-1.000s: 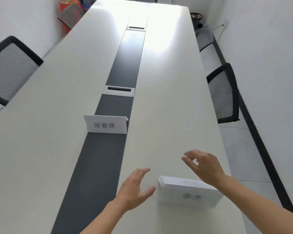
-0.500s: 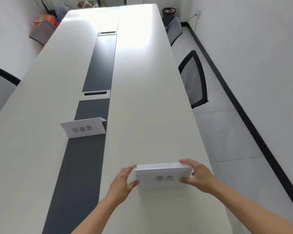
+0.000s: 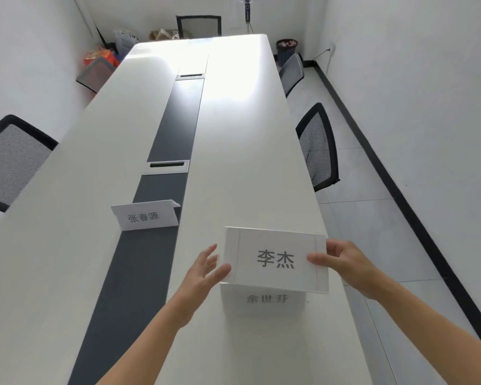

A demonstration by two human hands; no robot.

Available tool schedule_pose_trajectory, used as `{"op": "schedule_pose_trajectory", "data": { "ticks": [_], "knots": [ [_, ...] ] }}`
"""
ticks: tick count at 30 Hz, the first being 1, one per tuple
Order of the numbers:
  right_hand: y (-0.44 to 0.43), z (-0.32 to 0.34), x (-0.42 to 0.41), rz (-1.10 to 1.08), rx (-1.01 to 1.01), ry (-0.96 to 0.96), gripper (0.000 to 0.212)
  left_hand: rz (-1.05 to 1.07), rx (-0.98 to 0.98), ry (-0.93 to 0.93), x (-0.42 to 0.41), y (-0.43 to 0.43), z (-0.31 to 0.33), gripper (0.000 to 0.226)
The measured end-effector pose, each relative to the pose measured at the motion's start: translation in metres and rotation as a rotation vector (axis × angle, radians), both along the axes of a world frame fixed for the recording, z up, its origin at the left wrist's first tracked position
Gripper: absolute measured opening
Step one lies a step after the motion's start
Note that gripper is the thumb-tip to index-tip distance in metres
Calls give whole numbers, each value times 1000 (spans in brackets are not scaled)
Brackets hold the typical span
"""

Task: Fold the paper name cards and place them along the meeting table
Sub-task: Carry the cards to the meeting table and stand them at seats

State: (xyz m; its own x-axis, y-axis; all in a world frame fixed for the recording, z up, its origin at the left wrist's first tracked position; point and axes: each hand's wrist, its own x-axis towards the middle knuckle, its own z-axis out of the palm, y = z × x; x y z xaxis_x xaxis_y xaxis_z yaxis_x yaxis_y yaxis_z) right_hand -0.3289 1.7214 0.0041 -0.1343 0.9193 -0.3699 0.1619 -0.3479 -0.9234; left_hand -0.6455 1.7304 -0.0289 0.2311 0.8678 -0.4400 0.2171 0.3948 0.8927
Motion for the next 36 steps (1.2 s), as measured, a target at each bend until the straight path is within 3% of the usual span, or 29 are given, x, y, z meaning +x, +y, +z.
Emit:
{"op": "schedule_pose_trajectory", "data": {
  "ticks": [3,6,10,13,16,20,24,27,32,36],
  "knots": [
    [-2,7,-8,8,-62,12,18,5,-85,-242,7,-10,11,71],
    [-8,-1,-18,8,-130,-12,39,115,-155,-347,4,-28,14,71],
    [-10,-27,-24,28,-137,-12,63,282,-226,-363,-13,-63,8,65],
    [-3,-61,-12,0,0,-255,89,415,-226,-341,-30,-89,6,48],
    [-5,-103,-3,173,-92,-347,107,549,-226,-326,-44,-111,10,41],
    [-15,-145,-3,244,-104,-438,93,640,-223,-271,-56,-139,7,40],
    [-12,-139,-2,243,-27,-491,74,682,-243,-264,-53,-161,5,39],
    [-9,-124,0,253,46,-467,73,737,-248,-255,-48,-169,5,36],
    [0,-74,-6,134,158,-318,39,848,-184,-278,-36,-178,12,18],
    [7,-24,-24,16,207,-185,49,914,-80,-301,-39,-190,24,21]
  ]
}}
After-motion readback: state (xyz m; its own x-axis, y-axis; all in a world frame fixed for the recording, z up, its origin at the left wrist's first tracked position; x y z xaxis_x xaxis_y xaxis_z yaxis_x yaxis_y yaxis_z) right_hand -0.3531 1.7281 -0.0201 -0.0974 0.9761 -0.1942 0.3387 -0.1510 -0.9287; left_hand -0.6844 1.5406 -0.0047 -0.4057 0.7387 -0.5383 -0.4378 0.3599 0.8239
